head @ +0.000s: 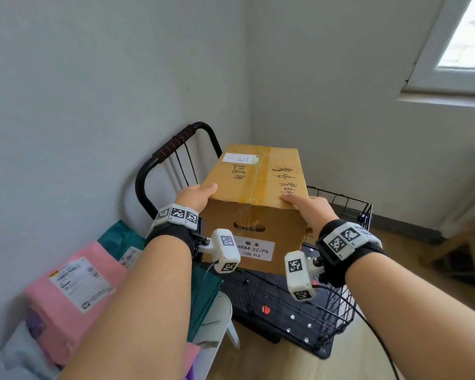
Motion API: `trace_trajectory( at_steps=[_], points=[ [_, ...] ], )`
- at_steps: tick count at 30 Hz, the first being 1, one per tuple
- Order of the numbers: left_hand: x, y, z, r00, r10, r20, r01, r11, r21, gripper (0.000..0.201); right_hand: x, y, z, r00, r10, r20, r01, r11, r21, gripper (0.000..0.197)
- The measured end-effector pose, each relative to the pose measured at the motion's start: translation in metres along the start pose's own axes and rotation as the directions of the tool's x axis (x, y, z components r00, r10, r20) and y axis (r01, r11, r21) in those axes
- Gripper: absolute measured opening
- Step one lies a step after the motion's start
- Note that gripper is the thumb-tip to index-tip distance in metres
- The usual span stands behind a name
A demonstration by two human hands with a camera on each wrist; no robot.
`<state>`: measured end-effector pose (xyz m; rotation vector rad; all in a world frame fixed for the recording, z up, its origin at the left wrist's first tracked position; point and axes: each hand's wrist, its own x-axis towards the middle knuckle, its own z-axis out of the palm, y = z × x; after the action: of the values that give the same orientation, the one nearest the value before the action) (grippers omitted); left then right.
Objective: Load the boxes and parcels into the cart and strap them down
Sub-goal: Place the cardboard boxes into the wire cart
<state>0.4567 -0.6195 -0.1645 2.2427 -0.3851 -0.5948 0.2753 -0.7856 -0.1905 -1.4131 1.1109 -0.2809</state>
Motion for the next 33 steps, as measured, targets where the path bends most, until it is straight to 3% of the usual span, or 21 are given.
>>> trace_trajectory(
  at_steps=[4,20,31,33],
  points=[
    [0.022,-0.003,0.007,0.998,-0.009,0.056,0.008,1.000,0.025,0.049,0.019,0.005,0.008,0.998,0.056,-0.023,-0.056,0.998,-0.010,0.049],
    [0.085,-0.029,0.048,0.979,-0.104,0.176,0.079,0.987,0.140,0.039,0.096,0.033,0.021,0.964,0.252,0.081,-0.238,0.960,-0.146,0.043],
    [0.116,-0.053,0.057,0.955,-0.208,0.213,0.136,0.941,0.309,0.044,0.129,0.064,0.047,0.897,0.422,0.136,-0.389,0.896,-0.212,0.083],
    [0.123,-0.060,0.061,0.953,-0.220,0.207,0.153,0.942,0.298,0.046,0.135,0.071,0.052,0.885,0.442,0.148,-0.406,0.887,-0.219,0.082]
  ],
)
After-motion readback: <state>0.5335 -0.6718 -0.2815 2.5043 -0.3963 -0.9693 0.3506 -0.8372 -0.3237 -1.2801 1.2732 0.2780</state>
